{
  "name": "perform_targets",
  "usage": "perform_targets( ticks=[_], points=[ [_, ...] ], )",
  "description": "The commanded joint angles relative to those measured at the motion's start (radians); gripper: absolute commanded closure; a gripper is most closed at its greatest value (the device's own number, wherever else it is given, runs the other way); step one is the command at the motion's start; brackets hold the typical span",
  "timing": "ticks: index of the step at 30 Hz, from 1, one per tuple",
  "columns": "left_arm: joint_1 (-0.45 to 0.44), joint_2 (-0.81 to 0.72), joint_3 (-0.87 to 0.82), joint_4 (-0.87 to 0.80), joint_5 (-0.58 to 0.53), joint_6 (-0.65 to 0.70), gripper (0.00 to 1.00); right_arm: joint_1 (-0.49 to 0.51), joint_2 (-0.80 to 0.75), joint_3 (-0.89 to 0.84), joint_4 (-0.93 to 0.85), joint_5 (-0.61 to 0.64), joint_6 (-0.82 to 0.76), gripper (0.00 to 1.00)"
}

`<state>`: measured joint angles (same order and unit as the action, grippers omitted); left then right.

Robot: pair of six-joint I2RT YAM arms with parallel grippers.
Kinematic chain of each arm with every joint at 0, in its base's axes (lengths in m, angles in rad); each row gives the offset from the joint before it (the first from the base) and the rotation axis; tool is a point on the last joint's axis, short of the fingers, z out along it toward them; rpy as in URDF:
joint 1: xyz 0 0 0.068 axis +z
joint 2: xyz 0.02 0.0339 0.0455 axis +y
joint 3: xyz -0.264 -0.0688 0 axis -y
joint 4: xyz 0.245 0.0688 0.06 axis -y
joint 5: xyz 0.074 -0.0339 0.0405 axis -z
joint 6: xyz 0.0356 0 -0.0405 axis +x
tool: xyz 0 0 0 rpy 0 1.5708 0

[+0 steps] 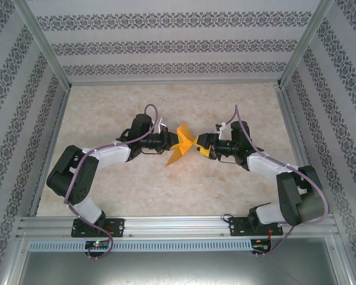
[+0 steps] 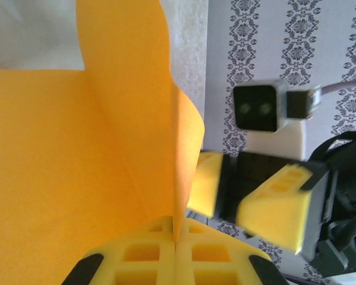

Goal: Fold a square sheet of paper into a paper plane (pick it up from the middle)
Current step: Turn over the paper at the center of the table.

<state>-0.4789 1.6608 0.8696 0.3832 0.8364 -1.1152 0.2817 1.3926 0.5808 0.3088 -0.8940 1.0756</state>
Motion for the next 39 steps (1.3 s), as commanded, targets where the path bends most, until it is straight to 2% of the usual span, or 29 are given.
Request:
perform_targets(
  ticks=[1, 2, 5, 9, 19, 25, 33, 39],
  points=[
    [-0.013, 0.015, 0.033, 0.075, 0.006, -0.035, 0.93, 0.041, -0.013, -0.050, 0.135, 0.043, 0.150, 0.40],
    [-0.015, 0.020, 0.034, 0.081, 0.009, -0.039, 0.93, 0.054, -0.015, -0.057, 0.170, 0.056, 0.184, 0.37],
    [-0.019, 0.029, 0.036, 0.090, 0.010, -0.042, 0.93, 0.090, -0.012, -0.062, 0.212, 0.097, 0.241, 0.35],
    [-0.023, 0.033, 0.040, 0.081, 0.015, -0.030, 0.93, 0.105, -0.004, -0.076, 0.295, 0.118, 0.300, 0.35],
    [-0.023, 0.037, 0.022, 0.136, 0.000, -0.064, 0.93, 0.154, 0.018, -0.086, 0.358, 0.144, 0.367, 0.38],
    [-0.023, 0.039, 0.016, 0.154, 0.001, -0.072, 0.92, 0.155, 0.028, -0.097, 0.378, 0.151, 0.386, 0.48],
    [-0.023, 0.039, 0.002, 0.144, 0.002, -0.061, 0.88, 0.140, 0.019, -0.100, 0.391, 0.145, 0.394, 0.72],
    [-0.021, 0.037, 0.006, 0.099, 0.002, -0.035, 0.81, 0.126, -0.005, -0.105, 0.347, 0.141, 0.372, 0.81]
  ],
)
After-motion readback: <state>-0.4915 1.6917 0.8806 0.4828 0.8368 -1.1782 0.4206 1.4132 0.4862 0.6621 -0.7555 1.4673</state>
